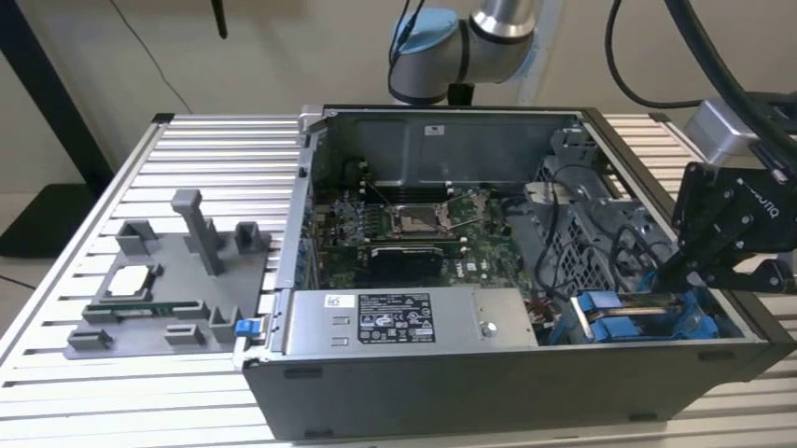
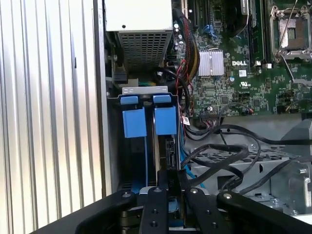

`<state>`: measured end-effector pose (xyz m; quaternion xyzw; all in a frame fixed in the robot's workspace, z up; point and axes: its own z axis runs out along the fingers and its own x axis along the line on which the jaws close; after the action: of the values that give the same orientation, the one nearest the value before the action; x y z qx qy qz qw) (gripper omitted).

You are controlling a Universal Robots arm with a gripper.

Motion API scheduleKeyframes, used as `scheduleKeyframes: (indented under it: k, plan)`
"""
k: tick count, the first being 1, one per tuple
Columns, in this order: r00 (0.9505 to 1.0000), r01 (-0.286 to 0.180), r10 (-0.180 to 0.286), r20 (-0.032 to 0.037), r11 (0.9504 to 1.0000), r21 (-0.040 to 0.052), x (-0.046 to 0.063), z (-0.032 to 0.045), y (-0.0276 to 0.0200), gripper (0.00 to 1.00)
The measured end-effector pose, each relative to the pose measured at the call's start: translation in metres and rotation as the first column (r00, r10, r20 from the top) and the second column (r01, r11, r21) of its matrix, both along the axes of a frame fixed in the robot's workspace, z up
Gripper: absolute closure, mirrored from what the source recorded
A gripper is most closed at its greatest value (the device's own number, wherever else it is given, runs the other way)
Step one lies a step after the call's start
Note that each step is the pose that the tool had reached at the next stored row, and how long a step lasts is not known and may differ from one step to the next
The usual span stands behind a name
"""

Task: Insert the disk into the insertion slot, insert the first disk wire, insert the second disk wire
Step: 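Insert the first disk wire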

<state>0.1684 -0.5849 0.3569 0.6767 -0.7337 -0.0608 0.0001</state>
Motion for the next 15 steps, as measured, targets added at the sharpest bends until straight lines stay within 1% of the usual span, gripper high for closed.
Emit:
scheduleKeyframes:
  k: [7, 11, 12, 13, 15]
  plan:
    - [1.0000, 0.001, -0.001, 0.0000, 1.0000, -0.0001, 0.004, -0.0022, 0.0000, 1.00]
    - [1.0000, 0.001, -0.001, -0.0007, 1.0000, -0.0001, 0.007, -0.0071, 0.0026, 1.00]
    - [1.0000, 0.001, -0.001, -0.0022, 1.0000, -0.0002, 0.008, -0.0085, 0.0032, 1.00]
    - [1.0000, 0.001, -0.001, -0.0052, 1.0000, -0.0001, 0.008, -0.0095, 0.0037, 1.00]
    - [0.9999, 0.001, -0.001, -0.0133, 1.0000, 0.0001, 0.008, -0.0107, 0.0045, 1.00]
